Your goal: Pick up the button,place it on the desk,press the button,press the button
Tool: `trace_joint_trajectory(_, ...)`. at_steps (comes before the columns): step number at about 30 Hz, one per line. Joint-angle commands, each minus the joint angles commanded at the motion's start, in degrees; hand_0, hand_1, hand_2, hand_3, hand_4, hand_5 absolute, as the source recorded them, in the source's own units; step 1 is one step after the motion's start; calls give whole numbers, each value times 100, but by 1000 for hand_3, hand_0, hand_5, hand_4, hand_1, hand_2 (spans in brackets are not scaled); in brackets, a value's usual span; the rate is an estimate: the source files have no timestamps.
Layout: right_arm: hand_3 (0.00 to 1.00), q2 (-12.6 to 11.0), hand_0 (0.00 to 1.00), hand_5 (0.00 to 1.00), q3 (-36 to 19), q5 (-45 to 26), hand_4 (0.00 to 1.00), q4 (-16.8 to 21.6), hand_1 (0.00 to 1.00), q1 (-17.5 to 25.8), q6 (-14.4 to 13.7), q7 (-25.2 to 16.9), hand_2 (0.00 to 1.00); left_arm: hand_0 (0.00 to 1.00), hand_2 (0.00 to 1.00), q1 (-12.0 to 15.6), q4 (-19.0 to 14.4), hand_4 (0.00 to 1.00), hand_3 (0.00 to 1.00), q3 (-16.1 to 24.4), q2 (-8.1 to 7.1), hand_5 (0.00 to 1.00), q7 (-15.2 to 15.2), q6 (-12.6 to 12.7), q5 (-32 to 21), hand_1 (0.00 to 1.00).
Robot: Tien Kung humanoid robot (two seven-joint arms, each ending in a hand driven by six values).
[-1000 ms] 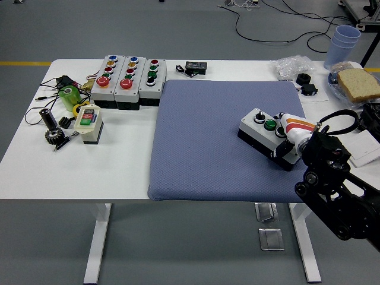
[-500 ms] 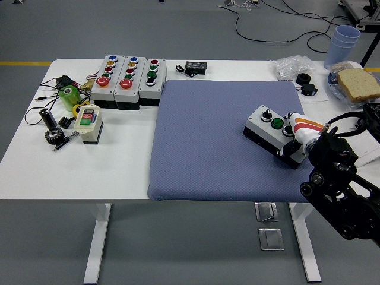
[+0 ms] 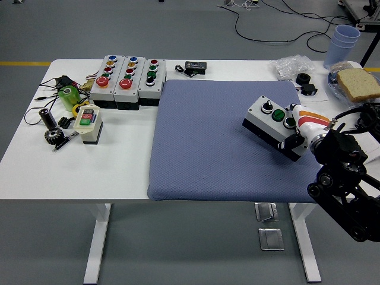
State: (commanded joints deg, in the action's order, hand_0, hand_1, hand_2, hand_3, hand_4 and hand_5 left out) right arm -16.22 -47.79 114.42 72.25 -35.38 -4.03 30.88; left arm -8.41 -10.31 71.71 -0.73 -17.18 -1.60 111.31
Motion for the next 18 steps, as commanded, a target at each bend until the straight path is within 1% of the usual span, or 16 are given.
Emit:
trace_joint_trajectory(4, 473, -140, 69, 139, 137, 194, 609, 161, 20, -68, 60, -680, 306, 646, 601, 20, 0, 311, 561, 15, 3, 852, -2, -4, 29, 605)
trace_joint_trajectory(5, 451, -168, 77, 141, 166, 210, 595, 186, 16, -86, 81, -834, 293, 646, 601, 24, 0, 311, 563, 18, 3, 854, -2, -5, 37, 605)
trace_joint_trajectory(8, 451, -268, 77, 141, 299, 180, 595, 238, 16, -163, 221, -1375, 293, 646, 601, 39, 0, 311, 563, 25, 4, 854, -2, -11, 65, 605)
trace_joint_trajectory(10, 451, -326, 77, 141, 404, 152, 595, 253, 16, -206, 329, -1657, 293, 646, 601, 49, 0, 311, 563, 28, 6, 854, -2, -13, 74, 605)
trace_joint_trajectory(11, 447, -349, 80, 139, 452, 146, 575, 255, 13, -223, 387, -1745, 293, 646, 601, 54, 0, 311, 562, 30, 7, 856, -3, -14, 78, 606)
trace_joint_trajectory(14, 447, -403, 80, 139, 595, 111, 575, 254, 13, -260, 527, -1970, 293, 646, 601, 65, 0, 311, 562, 30, 8, 856, -3, -14, 82, 606)
trace_joint_trajectory(18, 450, -427, 94, 132, 698, 96, 577, 257, 13, -279, 654, -2048, 293, 645, 602, 72, 0, 309, 564, 27, 10, 856, 0, -16, 90, 606)
